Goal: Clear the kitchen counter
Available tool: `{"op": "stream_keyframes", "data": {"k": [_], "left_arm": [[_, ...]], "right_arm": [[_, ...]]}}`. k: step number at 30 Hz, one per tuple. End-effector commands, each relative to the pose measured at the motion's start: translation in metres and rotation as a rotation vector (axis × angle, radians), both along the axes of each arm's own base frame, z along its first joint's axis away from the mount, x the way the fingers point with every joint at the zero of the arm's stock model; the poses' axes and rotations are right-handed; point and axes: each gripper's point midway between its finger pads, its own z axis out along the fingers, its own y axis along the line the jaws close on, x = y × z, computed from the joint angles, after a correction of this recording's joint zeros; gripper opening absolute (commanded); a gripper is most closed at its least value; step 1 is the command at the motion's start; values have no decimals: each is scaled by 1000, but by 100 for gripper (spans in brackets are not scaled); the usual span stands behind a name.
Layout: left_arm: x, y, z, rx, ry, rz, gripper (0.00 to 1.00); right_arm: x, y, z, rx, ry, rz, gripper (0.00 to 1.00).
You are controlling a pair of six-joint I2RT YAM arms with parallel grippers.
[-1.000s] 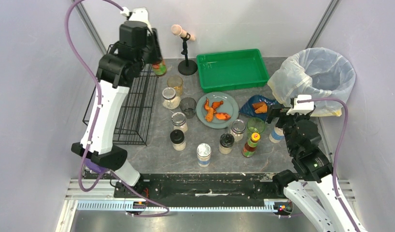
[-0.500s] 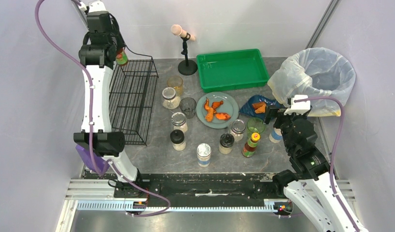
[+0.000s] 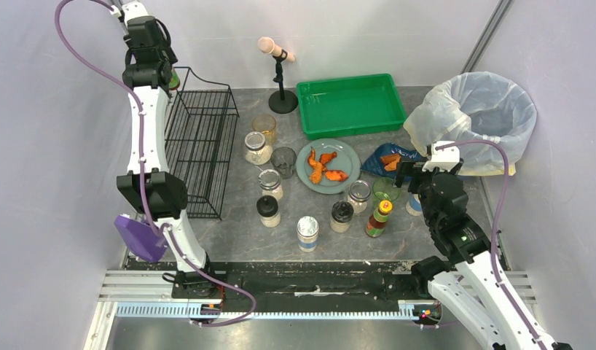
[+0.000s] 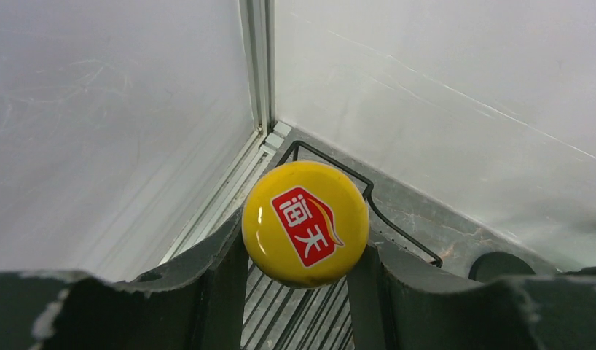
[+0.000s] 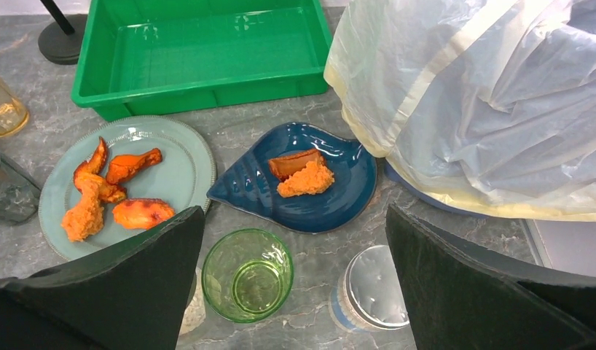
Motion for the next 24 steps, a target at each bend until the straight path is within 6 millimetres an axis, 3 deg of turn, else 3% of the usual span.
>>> {"op": "stream_keyframes", "data": {"k": [1,11,19,24], "left_arm": [[17,4,66,8,-259,19,2],[47,14,9,-31,-165,25,3],[58,19,-38,-66,-62,19,14],[63,20,-52,-87,-42,10,20]], "right_arm": [[6,2,-1,6,5,-10,98],[12,2,-7,-16,35,-21,98],[13,0,-9,-27,43,-28,98],[11,0,-10,-26,44,-26,98]]}}
